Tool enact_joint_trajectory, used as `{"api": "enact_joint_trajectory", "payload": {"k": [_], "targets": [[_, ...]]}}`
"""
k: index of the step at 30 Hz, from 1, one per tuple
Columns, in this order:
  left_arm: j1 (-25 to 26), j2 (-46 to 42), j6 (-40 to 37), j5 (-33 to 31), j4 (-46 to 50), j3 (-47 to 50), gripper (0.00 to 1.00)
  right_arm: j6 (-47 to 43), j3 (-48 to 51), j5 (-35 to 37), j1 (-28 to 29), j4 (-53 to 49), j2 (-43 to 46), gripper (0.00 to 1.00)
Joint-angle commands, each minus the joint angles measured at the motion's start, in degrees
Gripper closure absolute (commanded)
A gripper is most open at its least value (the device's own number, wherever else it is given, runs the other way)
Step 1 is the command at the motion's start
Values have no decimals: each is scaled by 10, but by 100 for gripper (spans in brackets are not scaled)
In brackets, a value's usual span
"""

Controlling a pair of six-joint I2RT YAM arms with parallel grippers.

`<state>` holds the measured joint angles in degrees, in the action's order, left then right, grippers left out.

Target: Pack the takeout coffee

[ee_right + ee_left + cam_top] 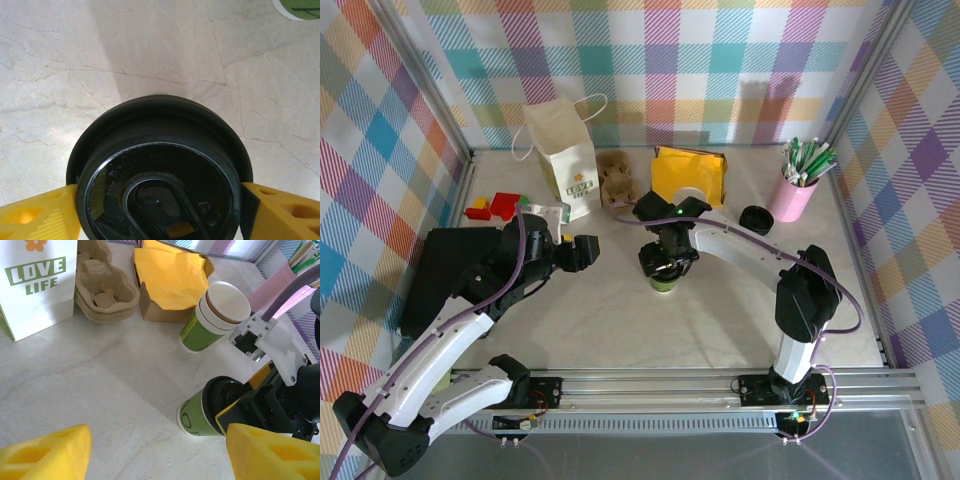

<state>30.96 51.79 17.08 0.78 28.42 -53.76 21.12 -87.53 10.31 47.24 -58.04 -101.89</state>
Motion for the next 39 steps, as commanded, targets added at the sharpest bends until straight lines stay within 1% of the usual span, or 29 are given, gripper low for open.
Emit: {"api": "enact_joint_trajectory", "payload": {"k": [1,6,10,16,23,28,31,37,39], "targets": [[-6,-5,-4,-2,-1,7,29,-16,-17,0,4,-21,-12,26],[-6,-8,-4,-5,0,8,29,-22,-27,4,4,-38,-21,28],[-6,-9,-4,-5,2,6,29,-29,-32,25,0,-54,-15,28],[-6,-10,-6,-5,6,1,29,-36,-5,27,-47,-58,14,29],[-6,-18,-7,-7,12,0,28,-61,72,14,-156,-30,76,29],[-6,-17,-6,-7,12,-2,28,-85,113,6,-238,-10,104,29],[-6,-18,-6,-6,13,-3,28,-96,128,12,-287,-2,115,29],[-6,-18,-7,-8,18,-8,28,-115,144,-1,-394,25,130,29],[-6,-19,-7,-11,20,-10,28,-116,145,-7,-421,35,129,29]]}}
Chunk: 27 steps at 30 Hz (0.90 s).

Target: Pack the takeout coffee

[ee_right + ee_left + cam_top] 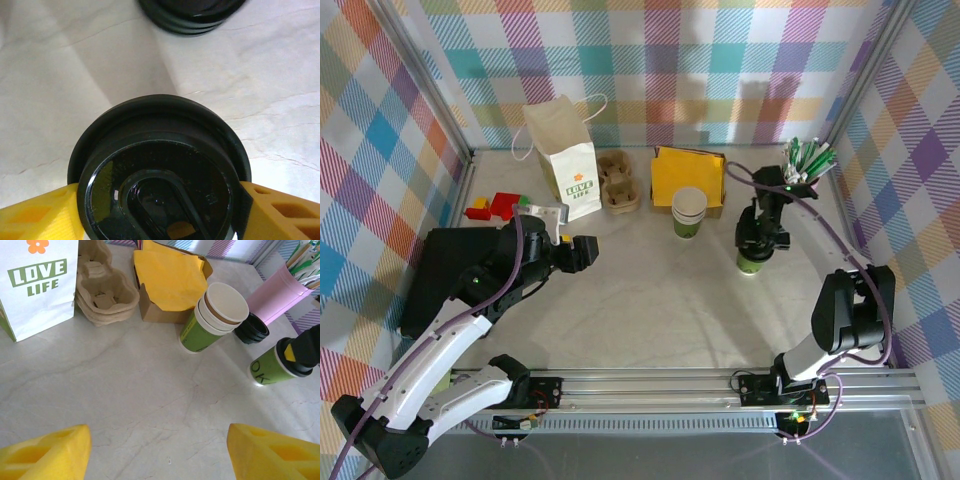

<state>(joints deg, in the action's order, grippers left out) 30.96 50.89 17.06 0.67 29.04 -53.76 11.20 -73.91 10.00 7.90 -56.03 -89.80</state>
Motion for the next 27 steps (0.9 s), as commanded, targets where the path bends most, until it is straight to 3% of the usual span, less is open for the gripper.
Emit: {"api": "enact_joint_trajectory", "payload": {"k": [1,11,27], "targets": [[-6,-12,-7,-9,14,-9,28,-17,7,-8,-42,16,5,29],[-6,-10,-9,-9,17,-20,28,-15,-25,13,-145,37,-24,28],[-7,-4,-13,-14,24,-30,28,-19,-88,5,-189,62,-102,24]]}}
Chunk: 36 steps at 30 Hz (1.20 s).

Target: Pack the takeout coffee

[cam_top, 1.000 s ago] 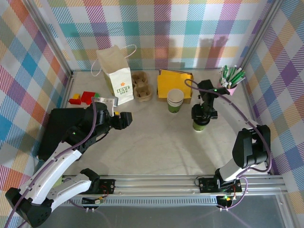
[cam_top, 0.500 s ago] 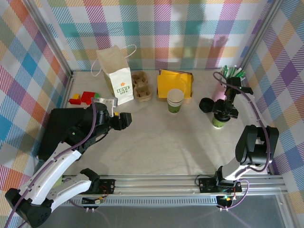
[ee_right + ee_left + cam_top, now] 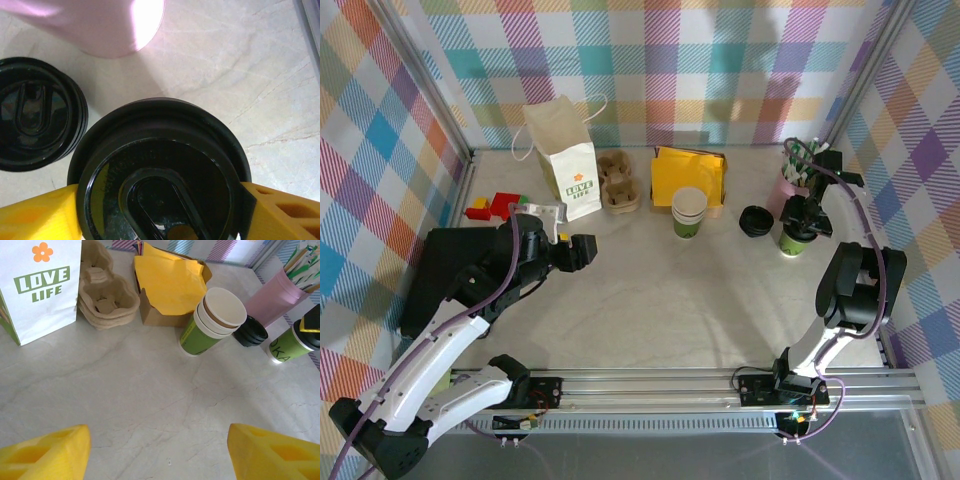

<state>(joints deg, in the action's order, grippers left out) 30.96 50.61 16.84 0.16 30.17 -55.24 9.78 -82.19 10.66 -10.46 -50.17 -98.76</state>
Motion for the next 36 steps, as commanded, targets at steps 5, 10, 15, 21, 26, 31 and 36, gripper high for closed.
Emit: {"api": "enact_joint_trajectory", "payload": {"k": [5,10,15,21,26,31,36], "targets": [[-6,7,-10,-3,7,-16,28,-4,-16,-19,-5,-1,-12,18],[-6,15,-8,-1,7,-19,28,-12,-26,-20,-6,-7,13,13],[-6,28,1,-9,7,-23,28,-17,-45,-36,-9,-25,57,9],[-6,67,21,-24,5,-39,28,-15,-77,-96,-9,-58,127,9],[-4,116,52,-40,-15,-52,29,13,-54,-233,-9,-41,210,10],[12,198,86,-71,-44,-84,31,69,57,-410,-2,66,309,11],[20,312,123,-91,-67,-133,34,87,161,-440,45,149,359,11]]}}
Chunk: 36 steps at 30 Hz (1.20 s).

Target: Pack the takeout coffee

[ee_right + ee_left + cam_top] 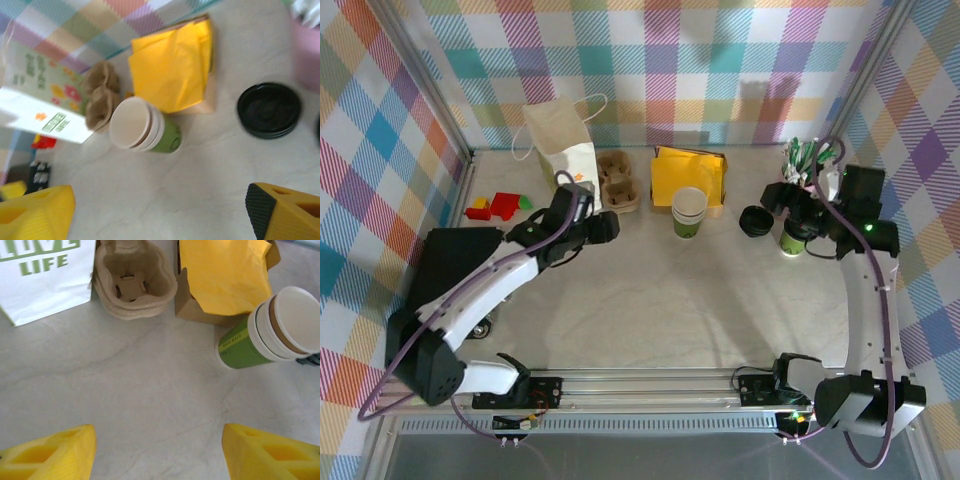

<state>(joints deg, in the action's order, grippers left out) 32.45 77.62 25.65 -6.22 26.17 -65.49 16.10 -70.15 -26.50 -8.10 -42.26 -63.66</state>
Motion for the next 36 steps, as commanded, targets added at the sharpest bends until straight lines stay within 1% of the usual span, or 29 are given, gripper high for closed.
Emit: {"api": "enact_joint_trajectory", "payload": {"k": [1,3,9,13,15,20,29,36], "targets": [[6,67,42,-36,-25,-44,34,24,61,-66,31,89,13,11],[7,110,54,-57,-22,-72,35,22,98,-62,49,120,19,12],[7,205,95,-157,-20,-130,39,19,206,-12,102,242,38,12],[3,264,117,-191,-13,-172,41,9,242,17,131,285,38,13],[1,287,126,-204,-15,-185,43,18,259,27,138,309,43,13],[-4,331,136,-221,-19,-220,51,16,292,50,155,349,56,14],[-17,401,146,-231,-17,-272,54,10,305,63,164,351,49,14],[-27,433,155,-233,-9,-300,56,7,300,63,165,344,38,14]]}}
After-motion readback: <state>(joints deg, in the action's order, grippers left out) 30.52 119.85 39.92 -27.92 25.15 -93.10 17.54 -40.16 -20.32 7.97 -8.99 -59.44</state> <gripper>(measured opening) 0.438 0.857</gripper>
